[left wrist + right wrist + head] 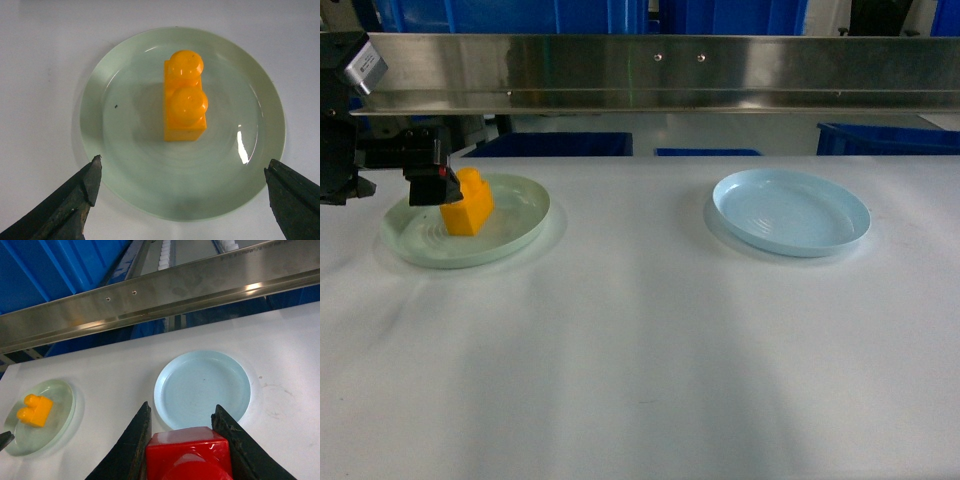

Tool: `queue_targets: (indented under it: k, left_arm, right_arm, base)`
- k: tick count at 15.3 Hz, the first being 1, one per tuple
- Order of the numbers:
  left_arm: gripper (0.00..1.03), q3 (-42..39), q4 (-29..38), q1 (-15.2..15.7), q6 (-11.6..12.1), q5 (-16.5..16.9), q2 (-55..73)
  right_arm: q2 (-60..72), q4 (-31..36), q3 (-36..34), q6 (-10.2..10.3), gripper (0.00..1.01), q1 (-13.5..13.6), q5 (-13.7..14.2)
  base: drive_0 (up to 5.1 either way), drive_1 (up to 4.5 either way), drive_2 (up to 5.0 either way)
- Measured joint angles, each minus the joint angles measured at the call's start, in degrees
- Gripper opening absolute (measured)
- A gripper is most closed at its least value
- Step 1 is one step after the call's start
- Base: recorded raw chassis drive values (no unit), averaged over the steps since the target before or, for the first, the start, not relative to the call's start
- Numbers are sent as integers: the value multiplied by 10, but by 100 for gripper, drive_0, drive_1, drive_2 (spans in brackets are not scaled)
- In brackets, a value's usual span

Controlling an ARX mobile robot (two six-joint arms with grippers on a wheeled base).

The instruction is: Sort and place red and yellow blocks in left bins

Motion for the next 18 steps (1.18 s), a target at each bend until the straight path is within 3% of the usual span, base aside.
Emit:
queue_targets:
  k: [3,5,8,11,14,18]
  left_arm:
    - [98,19,-16,-6,-1,2,0]
    - [98,92,-32,-25,0,-5,18]
    - [98,238,-141,-40,11,-10,115]
    - [98,316,-220,-22,13,-17,205]
    - [98,337,-222,5,26,-29,217]
    - [98,352,-231,0,26,-26,229]
  right_arm:
    - [0,0,0,0,29,0,0]
    - [0,0,0,0,29,0,0]
    - [0,0,0,0,29,0,0]
    - [0,0,0,0,29,0,0]
    - [0,0,0,0,29,0,0]
    - [0,0,0,0,29,0,0]
  base:
    - [0,0,0]
    - [0,0,0]
    - [0,0,0]
    - [0,0,0]
    - [0,0,0]
    - [0,0,0]
